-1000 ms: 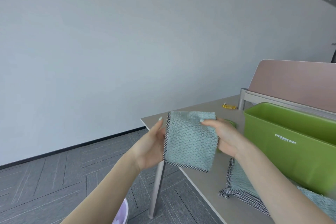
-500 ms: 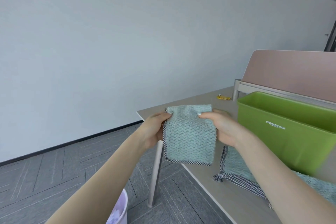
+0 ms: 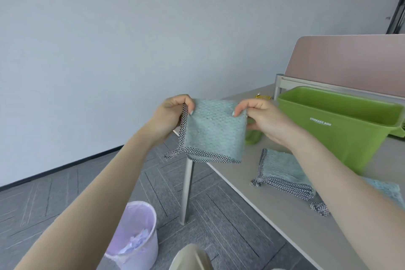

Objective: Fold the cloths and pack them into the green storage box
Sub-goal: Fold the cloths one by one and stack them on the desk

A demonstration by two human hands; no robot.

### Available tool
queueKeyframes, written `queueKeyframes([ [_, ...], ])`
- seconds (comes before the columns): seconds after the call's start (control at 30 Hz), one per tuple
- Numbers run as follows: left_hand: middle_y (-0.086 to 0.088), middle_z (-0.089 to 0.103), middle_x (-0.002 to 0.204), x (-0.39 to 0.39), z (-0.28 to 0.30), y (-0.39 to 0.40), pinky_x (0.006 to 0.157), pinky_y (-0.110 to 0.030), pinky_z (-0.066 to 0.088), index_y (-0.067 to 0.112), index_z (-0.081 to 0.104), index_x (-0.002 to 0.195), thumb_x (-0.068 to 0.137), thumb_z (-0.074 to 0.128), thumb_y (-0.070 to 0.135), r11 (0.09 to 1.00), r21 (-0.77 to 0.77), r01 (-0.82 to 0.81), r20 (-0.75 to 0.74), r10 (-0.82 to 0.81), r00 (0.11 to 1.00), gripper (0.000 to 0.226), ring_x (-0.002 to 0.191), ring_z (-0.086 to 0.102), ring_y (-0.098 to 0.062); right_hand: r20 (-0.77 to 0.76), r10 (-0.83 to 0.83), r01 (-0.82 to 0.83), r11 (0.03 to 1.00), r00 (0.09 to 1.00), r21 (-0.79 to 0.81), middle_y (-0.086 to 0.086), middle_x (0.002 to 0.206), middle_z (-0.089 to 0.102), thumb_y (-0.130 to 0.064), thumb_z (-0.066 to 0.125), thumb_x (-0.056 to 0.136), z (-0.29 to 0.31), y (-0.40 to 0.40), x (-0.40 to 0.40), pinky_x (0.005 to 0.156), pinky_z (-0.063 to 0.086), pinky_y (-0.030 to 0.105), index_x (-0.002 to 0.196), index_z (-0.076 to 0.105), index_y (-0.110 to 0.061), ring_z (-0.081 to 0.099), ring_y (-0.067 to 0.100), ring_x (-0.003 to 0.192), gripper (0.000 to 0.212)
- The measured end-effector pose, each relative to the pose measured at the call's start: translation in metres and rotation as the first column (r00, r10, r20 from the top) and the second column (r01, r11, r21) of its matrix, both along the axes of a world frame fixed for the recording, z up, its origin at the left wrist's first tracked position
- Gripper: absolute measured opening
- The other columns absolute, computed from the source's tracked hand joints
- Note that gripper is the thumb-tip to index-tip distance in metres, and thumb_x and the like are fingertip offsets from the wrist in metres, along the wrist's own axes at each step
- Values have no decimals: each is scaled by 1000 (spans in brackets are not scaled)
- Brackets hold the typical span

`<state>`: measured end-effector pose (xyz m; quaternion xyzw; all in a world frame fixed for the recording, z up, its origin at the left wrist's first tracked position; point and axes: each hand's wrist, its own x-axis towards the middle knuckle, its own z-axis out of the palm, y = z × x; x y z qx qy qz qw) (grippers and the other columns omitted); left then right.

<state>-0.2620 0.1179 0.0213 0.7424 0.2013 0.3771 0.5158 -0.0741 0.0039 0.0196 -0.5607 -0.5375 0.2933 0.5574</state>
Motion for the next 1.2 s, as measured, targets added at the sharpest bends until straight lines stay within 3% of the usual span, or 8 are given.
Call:
queueKeyframes([
  [0.2,2,42,54,16,-7,-13,43,-19,23,22,51,47,80,27,-10,999,31,-26,80,24,996,52,51,37,-9,-340,-31,100,977,940,188,2,83,58,6,41,87,-9,-7,1,62,39,23,86,59,-17,50,13,73,29],
  [0.33,-5,43,68,39,-9,-23,58,-29,28,23,49,47,72,33,-6,997,75,35,123,-45,991,40,67,38,-18,-652,68,23,991,755,130,10,104,57,-30,62,68,-13,-21,16,88,40,34,110,55,-12,52,24,100,46],
  [0.43,-4,50,78,62,-13,-34,68,-25,33,21,46,49,63,34,-8,979,203,12,150,-44,988,34,75,45,-15,-596,67,-114,993,800,-41,3,113,66,-54,44,85,-23,-40,21,96,45,35,112,61,-19,61,16,110,47],
  [0.63,3,57,86,100,-23,-55,69,-10,39,19,50,47,67,35,-24,962,259,84,144,-124,982,50,76,55,9,-426,-93,-17,969,900,-247,-2,93,71,-3,55,88,-50,-72,40,74,56,23,101,61,-14,68,9,82,18],
  [0.73,10,67,85,119,-29,-64,64,-20,44,28,66,79,88,35,-6,982,-86,170,218,-148,965,46,77,59,-5,-503,-179,116,981,845,-155,-4,74,74,8,53,85,-52,-92,54,66,58,23,94,62,-9,70,8,67,21],
  [0.8,3,66,104,135,-34,-68,77,-27,47,21,57,112,99,31,32,820,-472,323,229,-239,944,31,89,60,-13,-510,-240,199,971,826,-134,-4,75,74,10,53,84,-52,-107,64,66,58,23,93,62,-10,70,9,68,23],
  [0.9,-1,65,118,159,-53,-78,91,-37,49,22,54,122,84,19,74,666,-619,416,21,-515,857,74,107,62,-20,-484,-354,322,935,800,-152,1,88,69,15,49,83,-54,-129,79,70,57,26,93,60,-10,67,13,78,29],
  [1.2,-2,61,126,230,-77,-155,109,-44,35,19,55,124,93,44,45,890,-406,208,-334,-357,872,42,117,55,-24,-482,-632,589,765,607,-260,18,105,61,7,38,84,-68,-191,117,71,48,36,111,51,-7,59,28,88,33],
])
